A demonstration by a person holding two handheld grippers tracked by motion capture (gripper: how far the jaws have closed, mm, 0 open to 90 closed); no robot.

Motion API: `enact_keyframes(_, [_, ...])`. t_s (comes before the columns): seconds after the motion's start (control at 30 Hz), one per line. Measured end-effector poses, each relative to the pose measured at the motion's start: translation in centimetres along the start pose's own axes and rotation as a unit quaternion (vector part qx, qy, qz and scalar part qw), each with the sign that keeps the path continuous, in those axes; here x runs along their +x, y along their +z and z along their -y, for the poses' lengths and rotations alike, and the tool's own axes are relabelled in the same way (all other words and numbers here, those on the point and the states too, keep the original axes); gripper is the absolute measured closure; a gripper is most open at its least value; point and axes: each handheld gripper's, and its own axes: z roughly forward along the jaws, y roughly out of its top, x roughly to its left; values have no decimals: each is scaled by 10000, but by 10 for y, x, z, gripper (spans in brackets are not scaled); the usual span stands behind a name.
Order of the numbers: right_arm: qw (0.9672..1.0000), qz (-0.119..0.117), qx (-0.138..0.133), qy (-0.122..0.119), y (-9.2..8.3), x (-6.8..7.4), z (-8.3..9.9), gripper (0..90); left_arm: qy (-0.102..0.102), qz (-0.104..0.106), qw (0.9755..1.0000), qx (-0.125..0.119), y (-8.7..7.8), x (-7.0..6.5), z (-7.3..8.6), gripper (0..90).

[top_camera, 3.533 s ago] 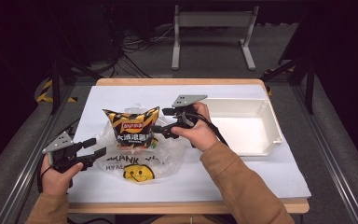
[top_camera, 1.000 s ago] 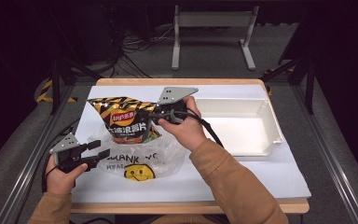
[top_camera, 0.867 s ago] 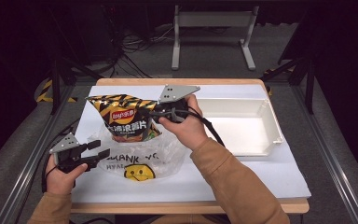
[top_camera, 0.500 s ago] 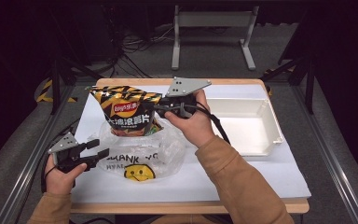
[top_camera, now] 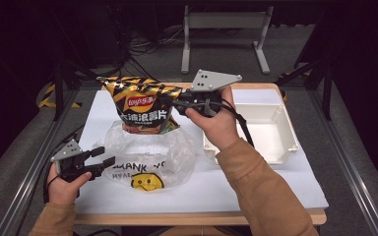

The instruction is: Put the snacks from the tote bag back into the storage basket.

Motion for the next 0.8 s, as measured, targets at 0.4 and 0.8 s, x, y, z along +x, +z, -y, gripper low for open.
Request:
enact_keyframes(0.4, [9995,308,1,9,-34,-17,-8,881,-50,-119,9999,-12,-1,1,0,328])
enact_keyframes(0.8, [9980,621,91,68,-69,-38,-1,880,-57,-188,9998,-106,-7,3,-1,258])
